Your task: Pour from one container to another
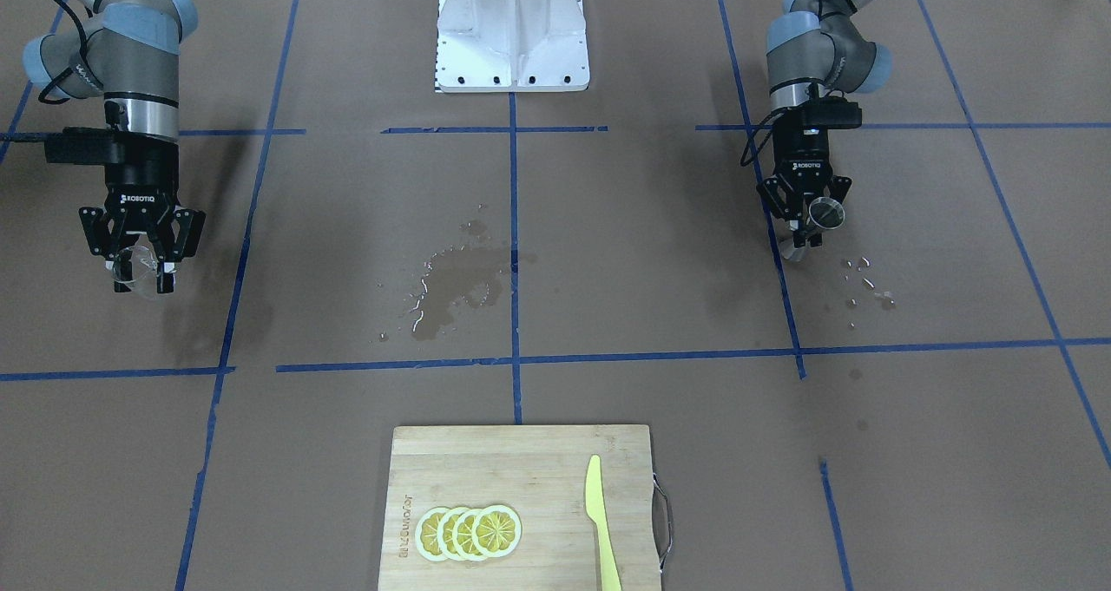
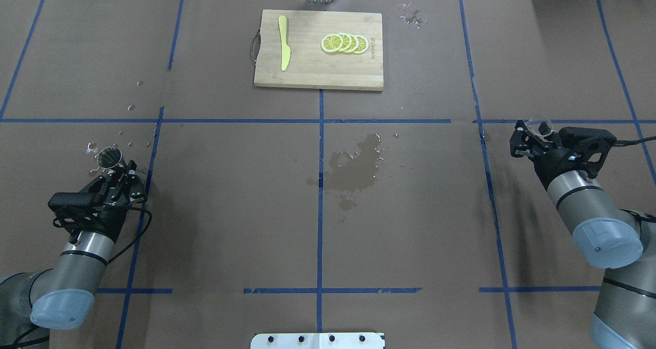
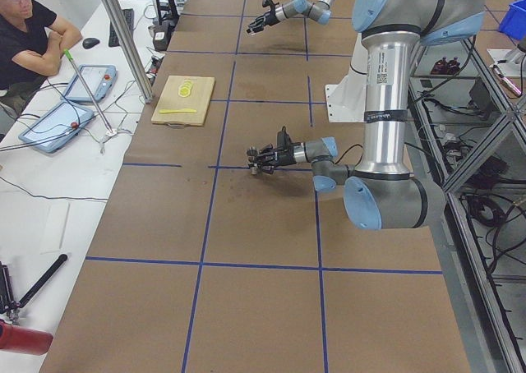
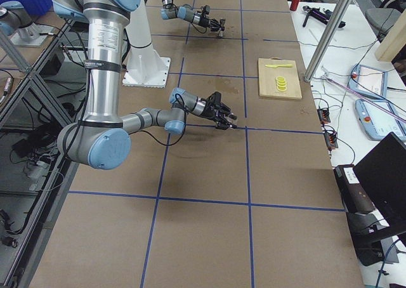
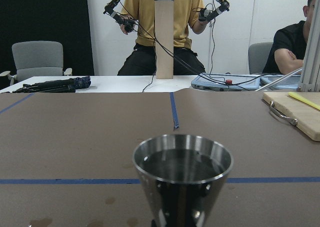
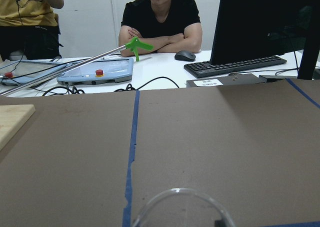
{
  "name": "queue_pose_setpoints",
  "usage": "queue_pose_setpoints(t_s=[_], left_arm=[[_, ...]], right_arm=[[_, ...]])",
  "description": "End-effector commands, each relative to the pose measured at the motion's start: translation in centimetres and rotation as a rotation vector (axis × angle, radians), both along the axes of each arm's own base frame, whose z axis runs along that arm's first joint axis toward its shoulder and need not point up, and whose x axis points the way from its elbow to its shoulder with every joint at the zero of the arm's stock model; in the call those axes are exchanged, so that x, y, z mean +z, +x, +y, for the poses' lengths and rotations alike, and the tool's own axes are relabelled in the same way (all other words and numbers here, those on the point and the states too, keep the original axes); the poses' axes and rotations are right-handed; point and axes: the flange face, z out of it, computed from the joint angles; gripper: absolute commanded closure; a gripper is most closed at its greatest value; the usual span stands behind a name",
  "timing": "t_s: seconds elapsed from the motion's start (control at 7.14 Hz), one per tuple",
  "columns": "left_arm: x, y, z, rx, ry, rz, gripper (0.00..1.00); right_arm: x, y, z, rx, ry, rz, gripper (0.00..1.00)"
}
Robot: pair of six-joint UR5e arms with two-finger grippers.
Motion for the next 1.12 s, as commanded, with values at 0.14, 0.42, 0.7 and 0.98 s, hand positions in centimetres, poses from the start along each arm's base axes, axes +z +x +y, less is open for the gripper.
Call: queue_pose_setpoints(t_s=[0.14,0.42,0.7,0.98], left_arm=[[0.0,-0.1,-0.1,0.004,0.006,-0.022,0.53],[-0.4,-0.3,0.0,0.009,0.005,-0.006,0.43],[-1.1,-0.5,0.1,0.061,-0.009,-0.004,0.0],[-1.7,-0.9,0.4,0.096,-0.017,-0.002,0.0]], right_arm=[[0.4,-0.1,0.0,-0.002,-0.004,0.007,1.0],[0.5,-0.4,0.3,-0.007,-0.003,0.01,1.0],[0.5,-0.8,0.6,-0.005,0.004,0.013,1.0],[0.5,-1.0,0.9,-0.004,0.01,0.016,1.0]])
